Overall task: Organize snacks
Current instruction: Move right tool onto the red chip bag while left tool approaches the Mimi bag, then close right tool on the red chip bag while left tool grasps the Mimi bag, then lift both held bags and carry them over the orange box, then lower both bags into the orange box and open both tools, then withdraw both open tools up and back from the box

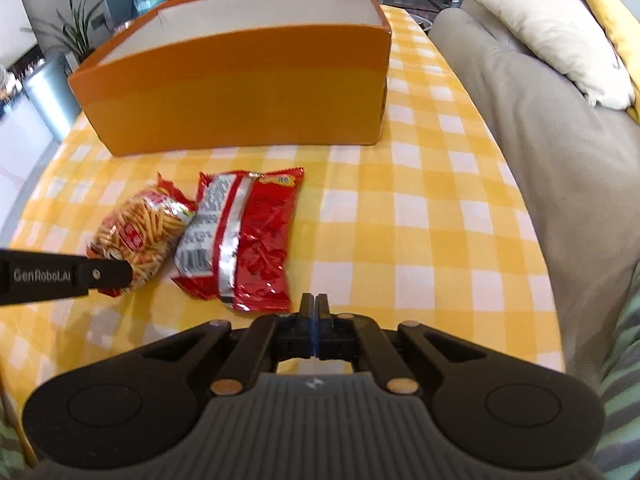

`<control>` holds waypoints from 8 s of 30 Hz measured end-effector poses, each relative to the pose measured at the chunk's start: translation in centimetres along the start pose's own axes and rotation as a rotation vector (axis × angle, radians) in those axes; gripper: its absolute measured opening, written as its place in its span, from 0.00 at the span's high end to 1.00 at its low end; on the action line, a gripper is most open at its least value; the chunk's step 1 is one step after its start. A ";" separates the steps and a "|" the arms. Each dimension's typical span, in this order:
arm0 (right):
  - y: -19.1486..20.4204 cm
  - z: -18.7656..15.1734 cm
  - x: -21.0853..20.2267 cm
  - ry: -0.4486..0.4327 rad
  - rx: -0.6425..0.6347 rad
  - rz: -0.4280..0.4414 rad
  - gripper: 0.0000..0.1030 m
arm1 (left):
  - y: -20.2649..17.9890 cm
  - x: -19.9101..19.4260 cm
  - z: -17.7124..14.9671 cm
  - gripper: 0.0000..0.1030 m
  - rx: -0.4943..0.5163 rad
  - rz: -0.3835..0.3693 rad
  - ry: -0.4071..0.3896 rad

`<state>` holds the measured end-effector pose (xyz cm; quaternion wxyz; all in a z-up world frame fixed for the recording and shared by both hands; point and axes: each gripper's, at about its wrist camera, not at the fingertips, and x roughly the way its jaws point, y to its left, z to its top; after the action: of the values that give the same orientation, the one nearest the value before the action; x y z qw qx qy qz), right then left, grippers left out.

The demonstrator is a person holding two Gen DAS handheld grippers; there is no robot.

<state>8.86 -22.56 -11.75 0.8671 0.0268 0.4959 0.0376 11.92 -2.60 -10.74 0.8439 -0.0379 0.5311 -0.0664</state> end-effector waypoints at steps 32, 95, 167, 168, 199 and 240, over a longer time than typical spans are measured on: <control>0.7 2.4 3.3 -0.087 0.087 0.131 0.44 | 1.4 3.8 3.7 0.27 0.216 -0.061 0.002; 2.9 1.5 -0.7 -0.093 -0.083 0.030 0.35 | 0.5 -3.5 3.1 0.56 0.092 0.013 -0.126; 6.6 23.5 10.3 -0.089 -0.470 -0.036 0.35 | 0.0 7.0 20.0 0.56 0.435 0.206 -0.112; 6.5 23.5 10.5 -0.083 -0.468 -0.037 0.35 | 0.0 7.0 20.1 0.56 0.434 0.206 -0.109; 6.8 22.1 4.6 -0.109 -0.458 -0.065 0.14 | -0.5 0.3 18.3 0.32 0.488 0.224 -0.208; 6.3 8.3 -13.3 -0.460 -0.225 -0.019 0.04 | -0.1 -12.4 4.8 0.13 0.274 0.289 -0.621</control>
<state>9.01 -17.61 4.40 0.9550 -0.0666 0.2787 0.0771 10.94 -0.83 2.35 0.9628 0.1325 0.2356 -0.0023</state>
